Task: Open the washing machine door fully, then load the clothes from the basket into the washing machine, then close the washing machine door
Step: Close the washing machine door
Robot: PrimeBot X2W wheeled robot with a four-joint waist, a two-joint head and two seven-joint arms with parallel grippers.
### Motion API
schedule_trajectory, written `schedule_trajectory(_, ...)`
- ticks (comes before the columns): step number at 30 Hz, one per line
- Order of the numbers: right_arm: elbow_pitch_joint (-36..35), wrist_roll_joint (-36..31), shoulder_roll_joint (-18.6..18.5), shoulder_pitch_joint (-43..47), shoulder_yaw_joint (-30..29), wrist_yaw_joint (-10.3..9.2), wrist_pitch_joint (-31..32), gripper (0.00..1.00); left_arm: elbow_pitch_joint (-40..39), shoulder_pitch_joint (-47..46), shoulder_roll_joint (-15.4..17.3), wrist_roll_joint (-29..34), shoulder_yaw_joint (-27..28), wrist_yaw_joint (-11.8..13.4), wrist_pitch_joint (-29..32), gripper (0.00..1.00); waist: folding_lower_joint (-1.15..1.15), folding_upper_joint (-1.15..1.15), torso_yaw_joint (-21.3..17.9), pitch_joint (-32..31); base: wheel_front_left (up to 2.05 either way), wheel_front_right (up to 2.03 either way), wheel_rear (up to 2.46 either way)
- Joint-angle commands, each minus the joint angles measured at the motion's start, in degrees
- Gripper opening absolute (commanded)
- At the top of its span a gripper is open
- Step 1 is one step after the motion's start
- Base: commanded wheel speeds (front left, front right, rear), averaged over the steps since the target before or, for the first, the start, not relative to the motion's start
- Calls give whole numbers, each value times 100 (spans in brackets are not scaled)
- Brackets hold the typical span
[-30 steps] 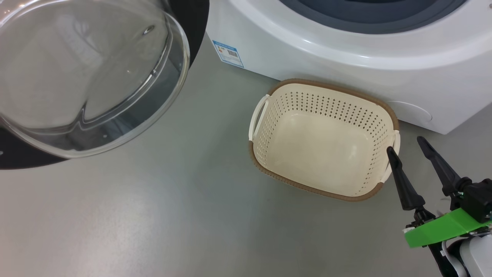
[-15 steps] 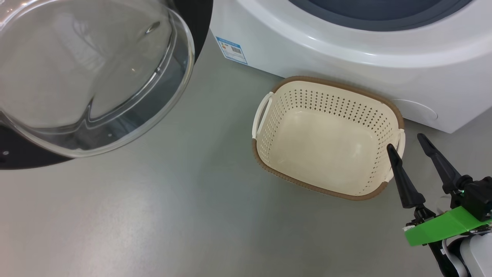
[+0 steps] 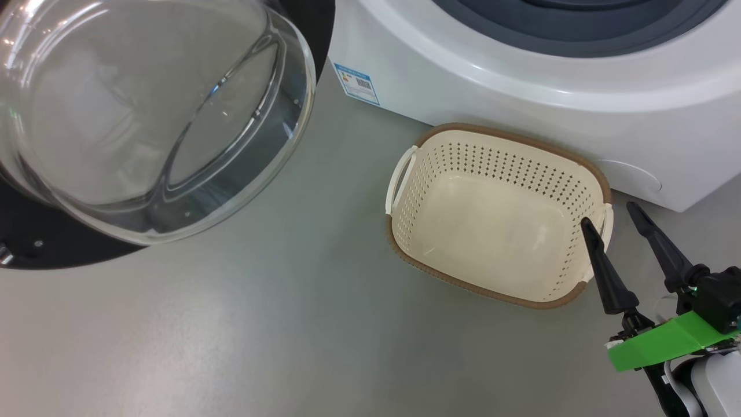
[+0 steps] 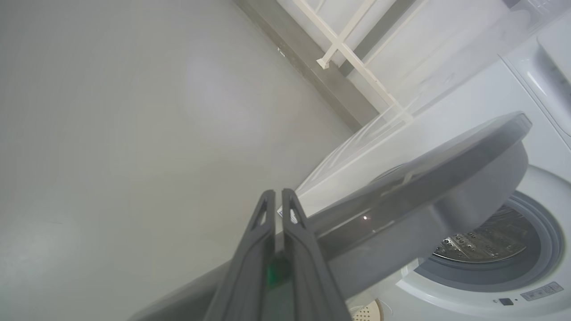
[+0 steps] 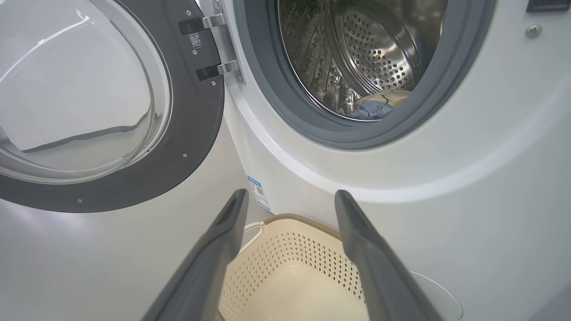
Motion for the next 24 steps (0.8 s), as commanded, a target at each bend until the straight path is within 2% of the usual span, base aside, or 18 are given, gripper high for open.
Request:
schedule_trajectory(1,-122,-29,-18,-35,154,25,-46,100,-224,174,193,-74,12,-47,195,0,0,0,11,-33,0,0,0)
schedule_trajectory(24,-77,-3,182,114,145,25,-46,100,-1190,505,272,-642,-53,-47,1382,0,0,0,5,-535,0,0,0)
